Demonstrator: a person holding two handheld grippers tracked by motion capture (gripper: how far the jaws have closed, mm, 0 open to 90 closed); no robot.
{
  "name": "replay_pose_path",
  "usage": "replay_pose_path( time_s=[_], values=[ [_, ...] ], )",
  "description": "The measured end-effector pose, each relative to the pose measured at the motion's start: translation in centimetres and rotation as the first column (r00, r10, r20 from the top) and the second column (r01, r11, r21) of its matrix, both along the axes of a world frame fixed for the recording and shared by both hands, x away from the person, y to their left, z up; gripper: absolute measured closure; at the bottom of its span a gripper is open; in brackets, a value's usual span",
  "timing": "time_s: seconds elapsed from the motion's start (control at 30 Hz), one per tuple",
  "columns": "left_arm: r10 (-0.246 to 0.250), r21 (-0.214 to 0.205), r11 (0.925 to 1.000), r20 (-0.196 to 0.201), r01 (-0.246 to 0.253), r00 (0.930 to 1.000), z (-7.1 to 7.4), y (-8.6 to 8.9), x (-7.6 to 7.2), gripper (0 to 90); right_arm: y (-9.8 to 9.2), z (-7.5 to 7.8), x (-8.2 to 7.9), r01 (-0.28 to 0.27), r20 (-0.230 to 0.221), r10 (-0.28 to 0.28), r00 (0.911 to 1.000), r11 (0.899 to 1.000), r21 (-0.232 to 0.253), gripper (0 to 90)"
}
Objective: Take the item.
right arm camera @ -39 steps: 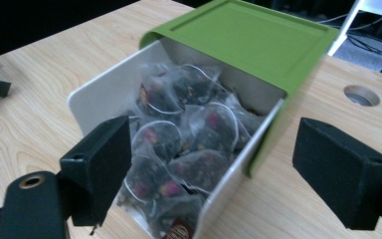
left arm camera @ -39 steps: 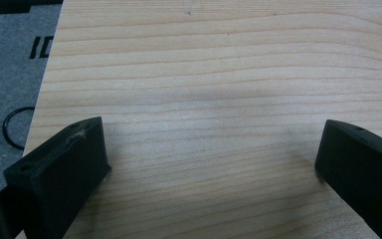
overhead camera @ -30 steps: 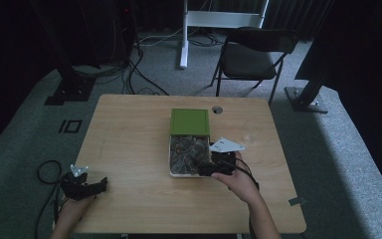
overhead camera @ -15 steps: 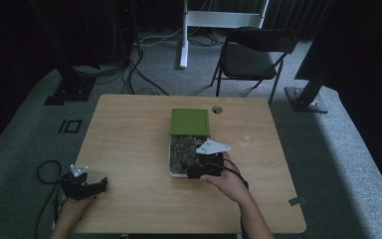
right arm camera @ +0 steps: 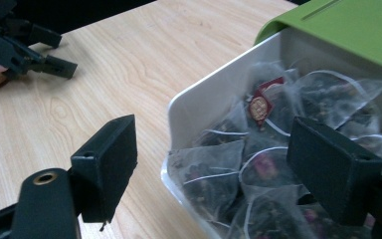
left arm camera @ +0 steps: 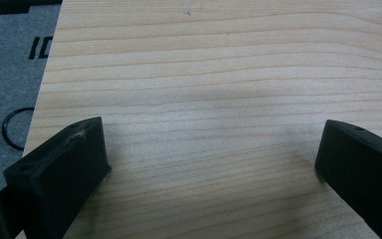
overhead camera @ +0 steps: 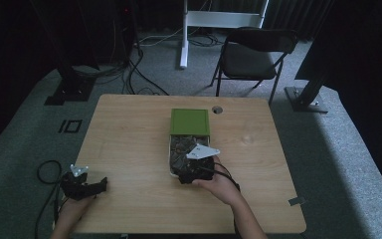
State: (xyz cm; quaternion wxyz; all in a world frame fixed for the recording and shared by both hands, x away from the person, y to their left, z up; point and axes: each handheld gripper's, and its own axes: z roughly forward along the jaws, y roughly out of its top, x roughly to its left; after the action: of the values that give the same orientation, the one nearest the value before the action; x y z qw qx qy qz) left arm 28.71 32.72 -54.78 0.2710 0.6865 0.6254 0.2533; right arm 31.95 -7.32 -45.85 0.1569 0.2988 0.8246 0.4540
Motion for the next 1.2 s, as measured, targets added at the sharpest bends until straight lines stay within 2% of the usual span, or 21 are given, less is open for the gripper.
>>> replay_pose_path(
  time_s=[0.63,0.77,0.97,1.13,1.17,1.2],
  values=[
    [0.000,0.000,1.0000,0.000,0.000,1.0000,0.0,0.0,0.0,0.5,1.4,-2.7,-0.3,-0.032,-0.056,0.031,0.9980,0.999,-0.024,24.6],
    [0.000,0.000,1.0000,0.000,0.000,1.0000,0.0,0.0,0.0,0.5,1.4,-2.8,-0.2,-0.022,-0.050,0.021,0.9985,1.000,-0.022,29.4],
    [0.000,0.000,1.0000,0.000,0.000,1.0000,0.0,0.0,0.0,0.5,1.5,-3.3,-0.1,-0.014,-0.039,0.012,0.9992,0.999,-0.050,35.5],
    [0.000,0.000,1.0000,0.000,0.000,1.0000,0.0,0.0,0.0,0.5,1.5,-3.3,0.0,-0.005,-0.038,0.003,0.9993,0.999,-0.054,40.3],
    [0.000,0.000,1.0000,0.000,0.000,1.0000,0.0,0.0,0.0,0.5,1.6,-3.3,0.0,0.000,-0.026,-0.002,0.9997,0.997,-0.079,42.6],
    [0.000,0.000,1.0000,0.000,0.000,1.0000,0.0,0.0,0.0,0.5,1.6,-3.4,0.0,0.003,-0.025,-0.005,0.9997,0.997,-0.082,43.3]
  ],
)
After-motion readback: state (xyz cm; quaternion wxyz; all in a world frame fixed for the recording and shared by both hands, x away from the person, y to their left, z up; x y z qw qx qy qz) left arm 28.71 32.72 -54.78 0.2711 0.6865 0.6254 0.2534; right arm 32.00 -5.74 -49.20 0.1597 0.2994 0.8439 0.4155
